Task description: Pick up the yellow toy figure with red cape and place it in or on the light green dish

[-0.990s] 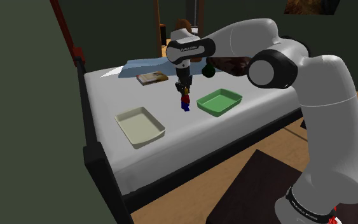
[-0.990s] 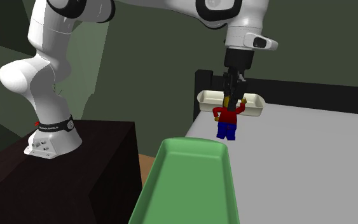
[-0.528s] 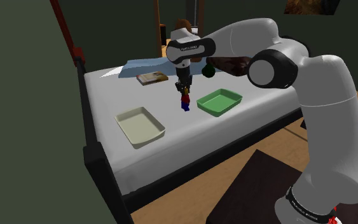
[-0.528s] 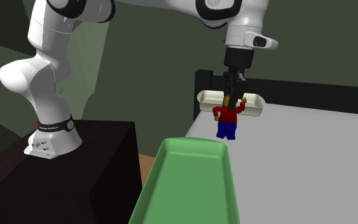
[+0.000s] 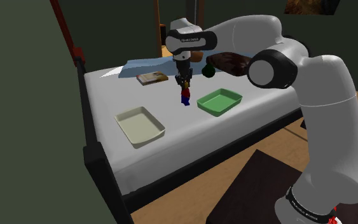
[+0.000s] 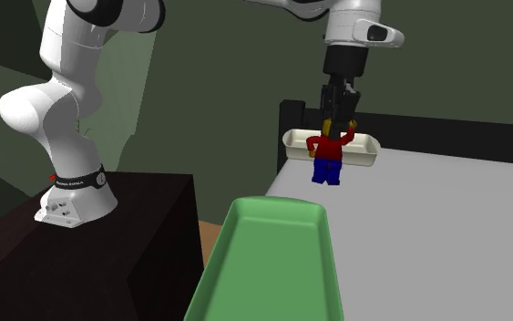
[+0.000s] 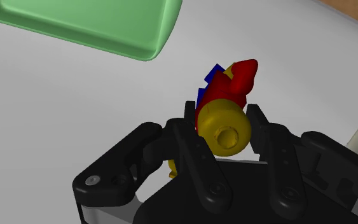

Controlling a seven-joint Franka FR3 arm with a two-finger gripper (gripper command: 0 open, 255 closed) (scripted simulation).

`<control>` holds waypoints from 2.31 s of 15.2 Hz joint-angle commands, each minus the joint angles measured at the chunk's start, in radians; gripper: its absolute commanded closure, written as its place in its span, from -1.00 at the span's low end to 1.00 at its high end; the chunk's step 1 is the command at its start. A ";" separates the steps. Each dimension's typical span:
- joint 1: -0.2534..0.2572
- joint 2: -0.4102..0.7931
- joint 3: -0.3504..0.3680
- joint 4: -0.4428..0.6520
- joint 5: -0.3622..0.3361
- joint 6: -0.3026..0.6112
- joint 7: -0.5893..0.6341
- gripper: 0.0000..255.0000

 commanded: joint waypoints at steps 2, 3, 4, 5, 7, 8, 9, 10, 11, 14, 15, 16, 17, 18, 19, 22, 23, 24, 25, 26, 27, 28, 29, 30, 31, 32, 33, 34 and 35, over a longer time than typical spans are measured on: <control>-0.001 0.008 0.000 0.053 0.001 -0.046 -0.002 1.00; -0.002 0.011 0.000 0.072 0.001 -0.061 -0.003 1.00; -0.003 0.015 0.000 0.092 0.001 -0.077 -0.004 1.00; -0.004 0.019 0.000 0.112 0.002 -0.093 -0.005 1.00; -0.006 0.029 0.000 0.157 0.003 -0.127 -0.007 1.00; -0.007 0.036 0.000 0.181 0.003 -0.145 -0.008 1.00; -0.008 0.043 0.000 0.207 0.004 -0.164 -0.009 1.00; -0.009 0.052 0.000 0.235 0.005 -0.183 -0.010 1.00; -0.011 0.061 0.000 0.265 0.006 -0.203 -0.011 1.00; -0.017 0.101 0.000 0.373 0.009 -0.272 -0.015 1.00; -0.018 0.103 0.000 0.378 0.009 -0.275 -0.015 1.00; -0.029 0.069 -0.004 0.328 0.007 -0.257 -0.032 1.00; -0.041 0.041 -0.008 0.287 0.005 -0.242 -0.050 1.00; -0.053 0.016 -0.013 0.252 0.004 -0.231 -0.067 1.00; -0.065 -0.006 -0.017 0.222 0.003 -0.222 -0.085 1.00; -0.104 -0.058 -0.032 0.156 0.000 -0.203 -0.140 1.00; -0.118 -0.072 -0.037 0.140 -0.001 -0.200 -0.159 1.00; -0.131 -0.084 -0.042 0.127 -0.001 -0.197 -0.179 1.00; -0.145 -0.094 -0.048 0.116 -0.002 -0.195 -0.198 1.00; -0.159 -0.104 -0.054 0.107 -0.002 -0.194 -0.218 1.00; -0.173 -0.111 -0.059 0.101 -0.001 -0.194 -0.237 1.00; -0.188 -0.118 -0.065 0.097 -0.001 -0.194 -0.257 1.00; -0.203 -0.123 -0.070 0.095 -0.001 -0.196 -0.278 1.00; -0.218 -0.127 -0.075 0.095 0.000 -0.198 -0.298 1.00; -0.233 -0.129 -0.081 0.097 0.001 -0.200 -0.319 1.00; -0.249 -0.130 -0.087 0.102 0.002 -0.204 -0.339 1.00; -0.277 -0.128 -0.097 0.115 0.005 -0.212 -0.376 1.00; -0.275 -0.137 -0.097 0.087 0.004 -0.193 -0.375 1.00; -0.273 -0.144 -0.097 0.061 0.002 -0.175 -0.373 1.00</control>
